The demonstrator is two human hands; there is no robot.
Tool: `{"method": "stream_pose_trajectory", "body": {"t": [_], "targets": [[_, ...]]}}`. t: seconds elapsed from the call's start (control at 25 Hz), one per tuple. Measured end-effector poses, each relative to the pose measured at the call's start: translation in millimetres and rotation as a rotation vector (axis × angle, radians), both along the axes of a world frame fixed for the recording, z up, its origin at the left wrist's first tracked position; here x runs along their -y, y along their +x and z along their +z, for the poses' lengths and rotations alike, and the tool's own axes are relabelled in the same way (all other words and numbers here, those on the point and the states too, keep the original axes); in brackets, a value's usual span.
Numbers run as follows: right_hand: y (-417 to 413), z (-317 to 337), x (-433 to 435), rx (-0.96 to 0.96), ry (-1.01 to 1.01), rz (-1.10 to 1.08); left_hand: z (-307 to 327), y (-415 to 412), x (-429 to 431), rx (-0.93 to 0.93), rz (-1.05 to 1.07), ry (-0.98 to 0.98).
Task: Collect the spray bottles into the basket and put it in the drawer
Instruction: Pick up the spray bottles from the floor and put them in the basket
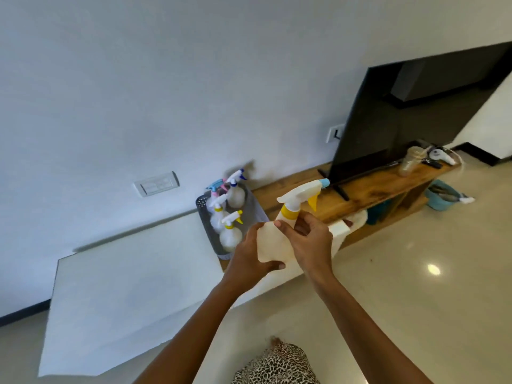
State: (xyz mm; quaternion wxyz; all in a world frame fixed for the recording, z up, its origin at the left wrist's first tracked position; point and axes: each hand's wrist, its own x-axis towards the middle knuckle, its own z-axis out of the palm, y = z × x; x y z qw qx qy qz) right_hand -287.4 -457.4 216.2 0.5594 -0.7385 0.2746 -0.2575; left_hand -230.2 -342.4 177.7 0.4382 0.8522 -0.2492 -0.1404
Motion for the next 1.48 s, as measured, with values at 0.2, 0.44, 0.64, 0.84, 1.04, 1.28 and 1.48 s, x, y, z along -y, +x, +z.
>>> {"method": "stream_pose_trajectory", "body": {"t": [0.2,0.44,0.64,0.84,1.04,1.28,1.48], "targets": [[97.7,-18.7,27.9,-0.06,0.004,0.05,3.0,83.3,25.0,0.012,0.015,0.051],[198.7,-64.5,45.3,-0.125,0.106,0.001,-20.1,168.4,17.4,0.069,0.056,0.153],[265.0,-121.1,45.4,-0.219,0.064,-0.113,-47.9,230.8,-0.1,0.033,0.09,0.208],[325.2,-182.3,51.4,-0.313,0.122,-0.094,-78.2,280.7,-8.3,-0.04,0.127,0.28],[360.2,-232.6,51.8,-0.472,0.115,0.008,-103.1,301.6,-4.4,-0.062,0.201,0.295],[382.3,-265.2,46.7,-0.568,0.084,-0.006,-126.4,300.8,-6.3,-0.145,0.287,0.336],[388.2,-278.2,50.8,-0.62,0.096,0.002,-128.6,301.6,-4.2,-0.175,0.334,0.35]]}}
